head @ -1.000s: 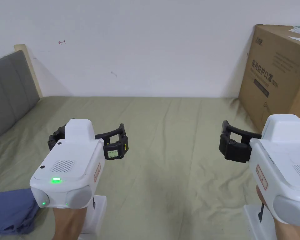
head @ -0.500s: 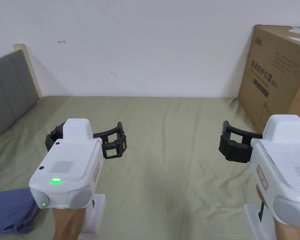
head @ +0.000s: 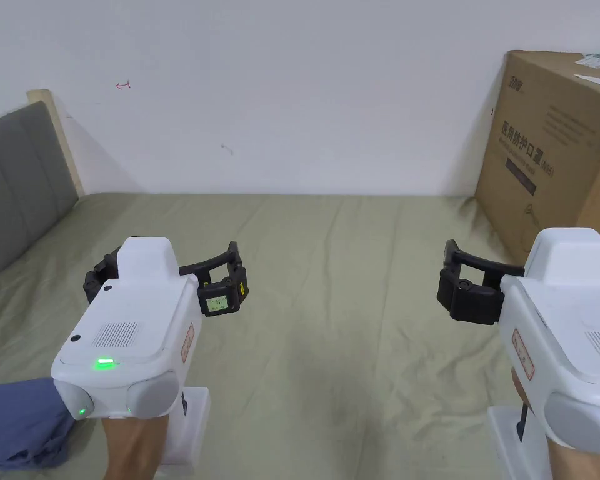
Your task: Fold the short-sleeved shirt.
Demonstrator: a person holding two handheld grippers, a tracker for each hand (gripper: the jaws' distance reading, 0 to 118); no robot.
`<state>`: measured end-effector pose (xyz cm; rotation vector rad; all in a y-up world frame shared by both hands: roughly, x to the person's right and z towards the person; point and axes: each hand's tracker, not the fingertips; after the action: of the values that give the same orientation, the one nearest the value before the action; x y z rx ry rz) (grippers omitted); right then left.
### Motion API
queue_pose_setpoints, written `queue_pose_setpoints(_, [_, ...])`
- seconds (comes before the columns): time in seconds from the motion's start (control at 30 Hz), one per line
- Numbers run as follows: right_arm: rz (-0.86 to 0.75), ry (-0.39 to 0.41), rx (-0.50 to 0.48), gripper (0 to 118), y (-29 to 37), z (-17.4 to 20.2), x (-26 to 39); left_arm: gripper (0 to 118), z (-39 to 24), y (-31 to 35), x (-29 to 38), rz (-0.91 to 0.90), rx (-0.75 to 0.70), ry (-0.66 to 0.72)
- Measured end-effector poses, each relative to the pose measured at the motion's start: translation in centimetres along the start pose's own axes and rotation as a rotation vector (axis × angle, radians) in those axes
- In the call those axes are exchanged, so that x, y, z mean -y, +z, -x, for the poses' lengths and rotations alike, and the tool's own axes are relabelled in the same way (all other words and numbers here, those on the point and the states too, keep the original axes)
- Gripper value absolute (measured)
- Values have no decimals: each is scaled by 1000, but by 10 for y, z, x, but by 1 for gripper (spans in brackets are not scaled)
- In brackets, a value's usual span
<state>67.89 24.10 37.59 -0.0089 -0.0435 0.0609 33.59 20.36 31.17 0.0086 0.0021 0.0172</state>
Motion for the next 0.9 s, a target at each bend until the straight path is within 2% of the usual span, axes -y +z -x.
queue_pose_setpoints(0.9, [1, 1, -4, 118, 0, 1, 0, 118, 0, 3, -1, 0, -3, -15])
